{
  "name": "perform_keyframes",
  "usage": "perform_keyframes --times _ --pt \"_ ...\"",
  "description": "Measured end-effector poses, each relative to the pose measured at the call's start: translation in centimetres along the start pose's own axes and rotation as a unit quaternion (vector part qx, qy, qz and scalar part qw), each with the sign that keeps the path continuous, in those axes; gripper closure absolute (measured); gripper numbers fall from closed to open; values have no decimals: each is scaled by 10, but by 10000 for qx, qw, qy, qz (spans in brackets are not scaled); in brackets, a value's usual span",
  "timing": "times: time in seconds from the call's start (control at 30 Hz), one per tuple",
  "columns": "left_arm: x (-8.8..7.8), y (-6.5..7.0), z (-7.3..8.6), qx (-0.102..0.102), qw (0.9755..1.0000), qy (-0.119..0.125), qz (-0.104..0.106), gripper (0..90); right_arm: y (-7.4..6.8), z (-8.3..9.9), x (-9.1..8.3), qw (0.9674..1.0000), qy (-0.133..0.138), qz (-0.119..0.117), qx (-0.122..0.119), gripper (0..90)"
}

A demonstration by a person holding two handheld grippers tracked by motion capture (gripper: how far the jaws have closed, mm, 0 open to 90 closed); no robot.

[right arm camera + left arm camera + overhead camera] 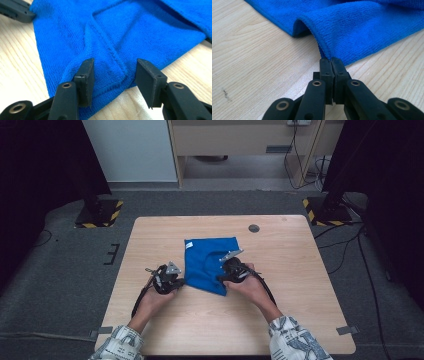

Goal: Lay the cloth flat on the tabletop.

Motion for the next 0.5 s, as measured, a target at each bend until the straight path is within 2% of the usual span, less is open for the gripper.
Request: perform_keyframes --times 0.1,0.17,0.37,0.5 --pt "0 0 0 8 10000 -2 2 887 2 -1 1 9999 56 -59 78 468" --pt "0 0 0 3 10000 -3 3 887 2 -1 2 9999 58 -73 60 494" --pt "0 0 0 -1 10000 2 -1 887 -5 -4 1 9998 111 -163 -55 702" --pt "0 -1 0 -5 10000 7 -5 887 -4 -7 -3 9995 245 -163 -72 809"
Point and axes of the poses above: each handheld gripper's, and its own axes: x roughly forward along the jaws, z roughly out of its underside, y roughly to its right, the point moved 7 cm from there along x, roughly forward along the jaws, and after that the axes turned 2 degrees about x, right-handed, at the moved point
